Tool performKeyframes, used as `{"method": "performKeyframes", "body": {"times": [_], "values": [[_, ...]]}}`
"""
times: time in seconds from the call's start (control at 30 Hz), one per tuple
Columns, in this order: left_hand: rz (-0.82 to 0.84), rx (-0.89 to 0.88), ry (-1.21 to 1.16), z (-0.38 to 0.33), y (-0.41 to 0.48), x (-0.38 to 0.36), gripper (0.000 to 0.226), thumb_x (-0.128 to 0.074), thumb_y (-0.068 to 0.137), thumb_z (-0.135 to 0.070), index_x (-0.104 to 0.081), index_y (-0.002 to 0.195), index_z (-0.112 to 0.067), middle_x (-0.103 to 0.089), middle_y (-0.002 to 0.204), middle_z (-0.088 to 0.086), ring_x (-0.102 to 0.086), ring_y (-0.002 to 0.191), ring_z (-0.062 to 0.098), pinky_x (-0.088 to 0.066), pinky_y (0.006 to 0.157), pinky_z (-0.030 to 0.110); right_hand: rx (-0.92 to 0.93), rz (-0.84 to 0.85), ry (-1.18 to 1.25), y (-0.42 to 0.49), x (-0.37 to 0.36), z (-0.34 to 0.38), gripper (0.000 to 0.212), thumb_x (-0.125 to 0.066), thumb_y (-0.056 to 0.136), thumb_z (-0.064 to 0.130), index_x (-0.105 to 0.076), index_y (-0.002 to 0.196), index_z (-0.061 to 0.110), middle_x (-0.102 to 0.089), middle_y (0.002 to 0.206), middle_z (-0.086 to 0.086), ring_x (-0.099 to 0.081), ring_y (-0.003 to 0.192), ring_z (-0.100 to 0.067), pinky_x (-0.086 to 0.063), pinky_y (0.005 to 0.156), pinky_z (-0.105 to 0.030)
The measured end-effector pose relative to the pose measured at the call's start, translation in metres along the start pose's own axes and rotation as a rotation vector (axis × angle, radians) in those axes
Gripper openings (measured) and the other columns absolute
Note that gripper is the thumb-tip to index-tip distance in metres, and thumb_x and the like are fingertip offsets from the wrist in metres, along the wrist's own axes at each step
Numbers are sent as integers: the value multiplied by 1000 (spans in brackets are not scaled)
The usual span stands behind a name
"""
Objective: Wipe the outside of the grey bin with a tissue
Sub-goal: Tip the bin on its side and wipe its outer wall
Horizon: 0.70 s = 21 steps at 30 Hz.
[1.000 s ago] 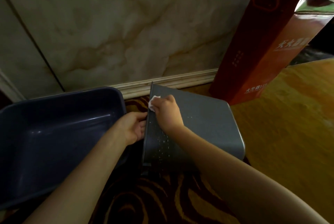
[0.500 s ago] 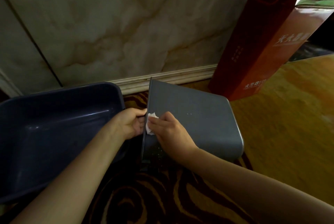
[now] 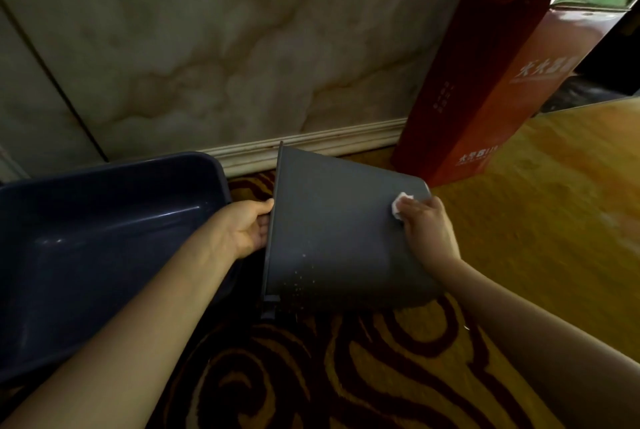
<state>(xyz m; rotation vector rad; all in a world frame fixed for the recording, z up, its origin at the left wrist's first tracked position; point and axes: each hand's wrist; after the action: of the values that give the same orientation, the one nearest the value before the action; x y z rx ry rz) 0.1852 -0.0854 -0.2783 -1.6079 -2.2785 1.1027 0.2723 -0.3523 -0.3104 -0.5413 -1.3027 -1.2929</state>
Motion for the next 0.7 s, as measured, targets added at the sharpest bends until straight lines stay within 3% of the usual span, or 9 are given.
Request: {"method": "performKeyframes", "body": {"times": [0.1,0.17,0.3,0.4,0.5,0.63,0.7], "values": [[-19,-16,-3,0,-3,0,23,-41,96,-14,-58,82,-9,-67,45,1,-65,41,11,-52,40,20,-18,62,-111,2,12,-15,17,-49,92,15,-66,96,17,-62,95,-9,-38,78,-12,-29,66,-23],[-30,-17,5,-1,-5,-3,23,-41,96,-15,-58,82,-9,-68,50,3,-67,53,15,-55,49,25,69,43,-129,8,21,-5,18,-50,91,9,-67,85,13,-67,84,-7,-37,76,-13,-27,64,-25],[-49,-16,-2,1,-10,-7,23,-41,96,-15,-57,80,-12,-64,73,7,-58,72,18,-48,63,30,286,-6,149,2,38,67,11,-60,86,5,-70,87,11,-72,86,-6,-51,77,-17,-37,69,-26],[-52,-8,4,2,-13,-7,26,-41,96,-17,-56,76,-12,-67,48,3,-64,59,18,-50,57,30,489,21,299,-40,21,123,19,-66,72,-8,-69,84,7,-72,84,-8,-55,69,-19,-47,67,-31],[-85,-4,24,1,-11,-8,30,-38,97,-18,-55,74,-10,-63,39,2,-61,36,12,-48,57,27,549,86,272,-64,2,145,20,-62,77,-3,-67,95,2,-68,101,-12,-55,77,-29,-50,68,-40],[-96,-16,36,3,-11,-11,29,-37,98,-18,-53,74,-12,-61,36,-1,-59,34,9,-49,42,21,506,46,265,-54,4,119,15,-61,79,-3,-69,92,1,-70,101,-13,-54,72,-32,-49,63,-43],[-100,-16,28,2,-13,-11,28,-38,98,-18,-54,75,-12,-62,37,-1,-62,46,13,-49,38,19,430,23,222,-54,6,93,16,-60,80,-3,-69,91,2,-70,99,-13,-55,73,-31,-50,66,-41]]}}
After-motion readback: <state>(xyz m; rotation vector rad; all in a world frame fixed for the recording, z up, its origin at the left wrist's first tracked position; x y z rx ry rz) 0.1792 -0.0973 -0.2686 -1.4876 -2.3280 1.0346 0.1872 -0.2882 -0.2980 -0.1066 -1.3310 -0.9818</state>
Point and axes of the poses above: each hand's wrist, its own y-axis towards the middle knuckle, its own x-axis out of the back of the hand, z = x × y
